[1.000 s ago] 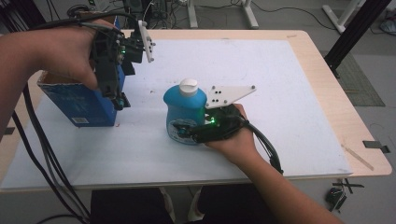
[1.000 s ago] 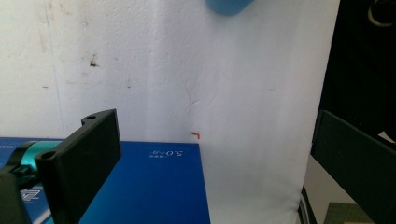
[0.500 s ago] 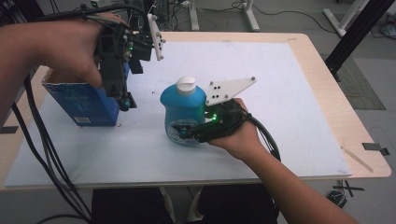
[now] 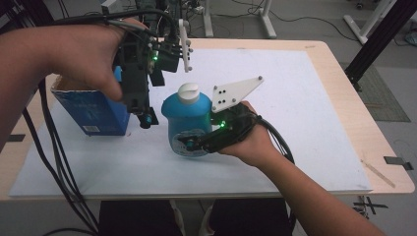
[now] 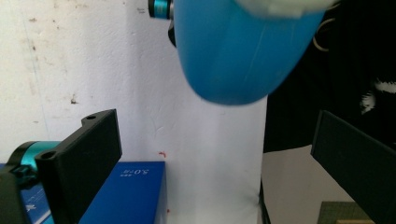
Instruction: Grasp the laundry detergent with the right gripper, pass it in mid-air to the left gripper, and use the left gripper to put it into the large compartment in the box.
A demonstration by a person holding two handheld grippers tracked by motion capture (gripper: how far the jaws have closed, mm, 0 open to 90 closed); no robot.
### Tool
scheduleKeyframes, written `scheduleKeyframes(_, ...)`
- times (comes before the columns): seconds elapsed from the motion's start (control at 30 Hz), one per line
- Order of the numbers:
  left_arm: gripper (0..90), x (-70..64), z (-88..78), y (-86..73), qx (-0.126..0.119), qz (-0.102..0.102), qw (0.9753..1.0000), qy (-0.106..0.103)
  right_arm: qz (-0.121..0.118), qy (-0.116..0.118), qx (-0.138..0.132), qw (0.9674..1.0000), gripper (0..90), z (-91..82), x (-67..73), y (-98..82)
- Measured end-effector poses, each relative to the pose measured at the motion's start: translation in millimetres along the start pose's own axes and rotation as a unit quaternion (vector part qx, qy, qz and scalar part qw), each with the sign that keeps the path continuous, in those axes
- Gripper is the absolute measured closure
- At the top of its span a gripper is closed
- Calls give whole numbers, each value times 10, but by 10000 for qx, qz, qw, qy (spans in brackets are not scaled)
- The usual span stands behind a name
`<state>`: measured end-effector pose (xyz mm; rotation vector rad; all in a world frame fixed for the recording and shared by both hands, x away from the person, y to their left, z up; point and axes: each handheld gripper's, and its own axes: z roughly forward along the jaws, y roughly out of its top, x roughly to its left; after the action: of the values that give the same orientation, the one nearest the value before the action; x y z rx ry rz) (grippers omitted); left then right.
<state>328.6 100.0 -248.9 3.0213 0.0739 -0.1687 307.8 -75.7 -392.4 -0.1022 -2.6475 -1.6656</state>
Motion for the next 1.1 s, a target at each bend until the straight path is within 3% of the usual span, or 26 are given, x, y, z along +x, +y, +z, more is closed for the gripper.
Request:
scheduleKeyframes(0.7, 17, -45, 55, 224, 21, -53, 9999, 84, -74, 190, -9, 9998, 451, 190, -30, 136)
scheduleKeyframes(1.1, 18, -22, 130, 292, 214, -62, 9996, 194, 92, 290, -63, 9995, 452, 213, -57, 137)
